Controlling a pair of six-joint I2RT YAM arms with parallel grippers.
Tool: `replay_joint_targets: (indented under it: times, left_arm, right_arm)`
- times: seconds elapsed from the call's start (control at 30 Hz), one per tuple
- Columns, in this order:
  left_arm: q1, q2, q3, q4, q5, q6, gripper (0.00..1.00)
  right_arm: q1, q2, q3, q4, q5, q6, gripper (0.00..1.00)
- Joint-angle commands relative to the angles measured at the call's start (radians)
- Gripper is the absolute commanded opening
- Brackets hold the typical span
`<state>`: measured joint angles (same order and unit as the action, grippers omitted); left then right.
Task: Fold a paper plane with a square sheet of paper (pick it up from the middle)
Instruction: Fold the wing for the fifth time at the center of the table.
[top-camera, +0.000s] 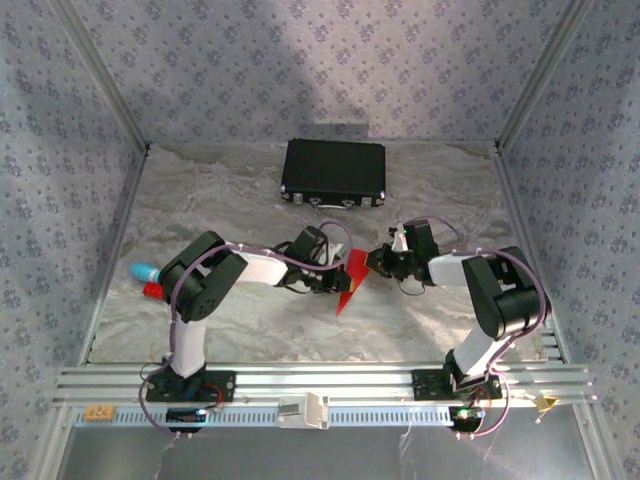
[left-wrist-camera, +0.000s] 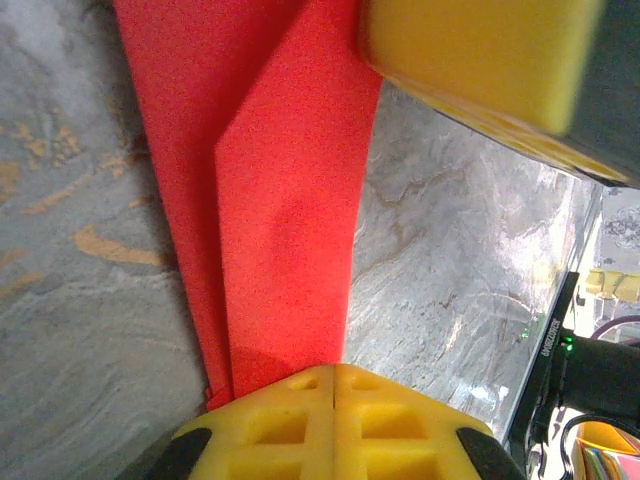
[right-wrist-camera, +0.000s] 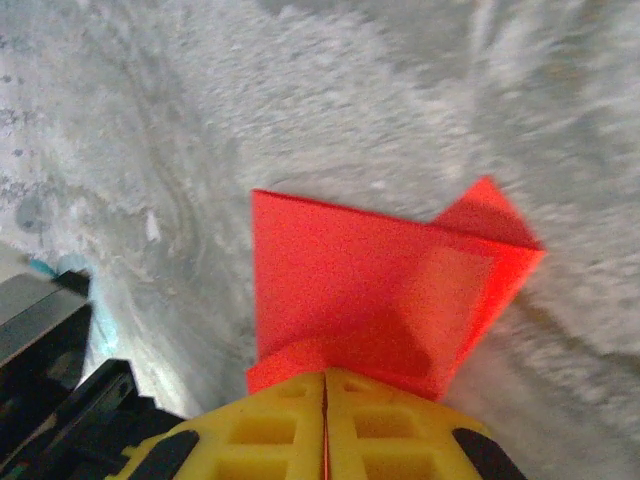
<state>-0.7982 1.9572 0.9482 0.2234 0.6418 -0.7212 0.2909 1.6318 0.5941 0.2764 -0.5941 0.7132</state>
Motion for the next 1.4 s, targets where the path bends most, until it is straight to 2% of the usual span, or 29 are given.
replay_joint_targets:
  times: [0.0,0.13,0.27,0.5,0.63,0.73,0.87,1.17,1.27,1.37]
  left_arm:
    - [0.001,0.026,-0.053,-0.256,-0.048,0.037,0.00]
    - [0.001,0.017,-0.060,-0.257,-0.047,0.040,0.00]
    - [0.001,0.012,-0.064,-0.259,-0.044,0.043,0.00]
    - [0.002,0.017,-0.070,-0.256,-0.043,0.043,0.00]
    - [0.001,0.017,-0.074,-0.255,-0.042,0.046,0.00]
    - [0.001,0.020,-0.072,-0.256,-0.039,0.048,0.00]
    - [0.002,-0.011,-0.086,-0.240,-0.048,0.044,0.00]
    - [0.036,-0.287,-0.169,-0.213,-0.183,0.000,0.00]
    - [0.040,-0.335,-0.150,-0.216,-0.174,0.004,0.00]
    - [0.037,-0.316,-0.092,-0.223,-0.122,0.010,0.00]
  right_arm:
    - [0.043,-0.036,0.030,-0.045,0.017,-0.036,0.09]
    - [0.070,0.006,0.059,-0.116,0.066,-0.064,0.08]
    - [0.030,0.052,0.078,-0.183,0.124,-0.107,0.07]
    - [-0.097,0.113,0.114,-0.093,0.031,-0.095,0.06]
    - [-0.141,0.133,0.154,-0.120,0.036,-0.094,0.06]
    - [-0.160,0.144,0.148,-0.074,0.007,-0.061,0.06]
    - [-0.155,0.152,0.144,-0.050,-0.030,-0.046,0.06]
    - [-0.114,0.096,0.072,-0.045,-0.016,-0.043,0.06]
    - [-0.085,0.081,0.060,-0.043,-0.012,-0.035,0.06]
    - [-0.053,0.056,0.039,-0.028,0.005,-0.012,0.06]
